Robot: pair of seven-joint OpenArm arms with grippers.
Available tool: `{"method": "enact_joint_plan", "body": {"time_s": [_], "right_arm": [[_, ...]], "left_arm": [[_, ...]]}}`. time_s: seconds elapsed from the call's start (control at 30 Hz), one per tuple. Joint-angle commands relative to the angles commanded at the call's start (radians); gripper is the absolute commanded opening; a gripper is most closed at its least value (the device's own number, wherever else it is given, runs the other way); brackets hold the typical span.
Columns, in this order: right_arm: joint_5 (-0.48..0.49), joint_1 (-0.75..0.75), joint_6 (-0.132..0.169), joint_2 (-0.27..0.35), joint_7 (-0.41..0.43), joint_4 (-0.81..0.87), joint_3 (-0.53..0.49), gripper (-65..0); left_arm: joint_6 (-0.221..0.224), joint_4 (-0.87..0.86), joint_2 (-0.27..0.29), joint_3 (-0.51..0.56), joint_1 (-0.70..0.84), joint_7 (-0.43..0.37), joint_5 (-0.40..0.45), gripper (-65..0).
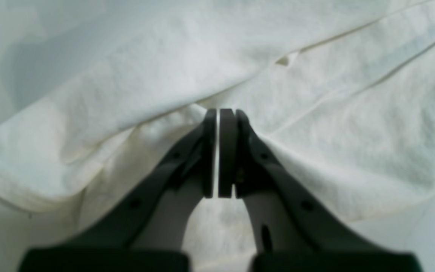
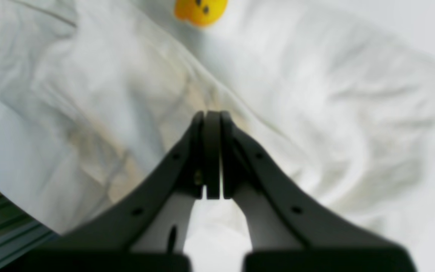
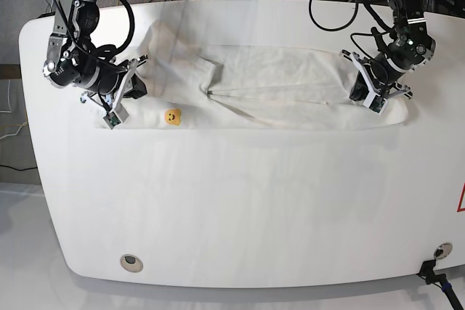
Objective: Fold the T-shirt properly
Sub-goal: 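Grasp both ends of the white strip with both grippers, then lift the strip ends and pull them apart to straighten the strip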
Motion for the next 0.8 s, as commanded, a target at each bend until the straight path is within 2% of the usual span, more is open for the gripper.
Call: {"method": "enact_joint_plan", "body": {"time_s": [0.07,0.1,0.2,0.23,0.33,0.4,0.6,0.67,0.8], "right_arm": [[-0.006,-0.012,-0.003,-0.003,0.003,0.049,0.000,-65.0],[-0.008,-0.014,-0.015,-0.025,0.005,0.074,0.002,-65.0],[-0.048,-0.015,-0.087,-0.075,0.009,0.123,-0.002,-65.0],[-0.083,-0.015,-0.100,-0.095,0.021,0.130,-0.005,-65.0],[-0.198,-0.035,-0.104,-0.153,0.097,0.133,-0.008,-65.0],[-0.273,-0.044,-0.106,-0.187,0.140,0.133,-0.026,-65.0],[-0.463,-0.130,-0.106,-0.241,0.316,0.132,-0.034,-65.0],[-0.488,-0.144,-0.104,-0.255,0.345,0.129,-0.034,-65.0],[-0.488,-0.158,-0.103,-0.262,0.348,0.129,-0.034,-65.0]], "left_arm": [[0.000,0.035,0.000,-0.002,0.003,0.000,0.000,-65.0],[0.000,0.049,0.000,-0.003,0.003,0.000,0.000,-65.0],[0.000,0.078,0.003,-0.032,0.003,-0.003,0.002,-65.0],[0.000,0.087,0.005,-0.040,0.003,-0.003,0.002,-65.0],[0.000,0.097,0.003,-0.049,0.003,-0.003,0.002,-65.0],[0.000,0.095,0.003,-0.097,0.005,-0.003,0.002,-65.0],[0.000,0.092,0.002,-0.221,0.037,-0.003,-0.002,-65.0],[0.000,0.092,0.002,-0.247,0.040,-0.002,-0.003,-65.0],[0.000,0.094,0.002,-0.256,0.043,0.000,-0.005,-65.0]]}}
